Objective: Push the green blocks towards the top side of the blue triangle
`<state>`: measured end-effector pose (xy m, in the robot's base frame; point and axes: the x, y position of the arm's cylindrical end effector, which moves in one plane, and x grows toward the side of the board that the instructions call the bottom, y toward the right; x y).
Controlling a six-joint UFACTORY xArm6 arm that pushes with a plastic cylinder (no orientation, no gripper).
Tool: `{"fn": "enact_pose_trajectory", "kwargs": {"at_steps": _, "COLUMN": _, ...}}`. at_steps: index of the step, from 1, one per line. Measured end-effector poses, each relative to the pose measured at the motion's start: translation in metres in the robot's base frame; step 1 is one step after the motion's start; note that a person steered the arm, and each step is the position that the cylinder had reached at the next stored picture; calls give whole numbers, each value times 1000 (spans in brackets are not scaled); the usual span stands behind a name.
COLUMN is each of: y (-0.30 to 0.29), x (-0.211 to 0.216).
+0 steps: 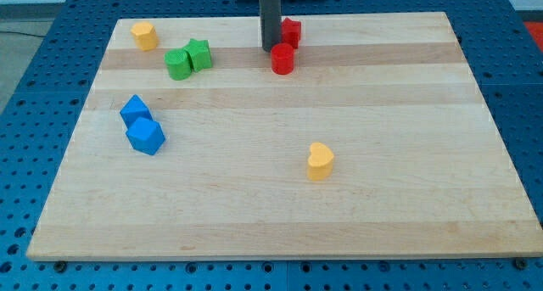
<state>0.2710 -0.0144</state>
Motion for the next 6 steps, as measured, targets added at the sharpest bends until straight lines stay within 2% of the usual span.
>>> {"fn": "enact_pose_trajectory", "kwargs": {"at_steps": 2, "y": -7, "x": 0}}
{"fn": "enact_pose_trajectory", "kwargs": {"at_steps": 4, "y": -117, "x": -2}}
{"fn": "enact_pose_trajectory", "kwargs": {"at_steps": 5, "y": -144, "x": 18}}
{"fn": "enact_pose_trajectory", "kwargs": {"at_steps": 6, "y": -127, "x": 32}}
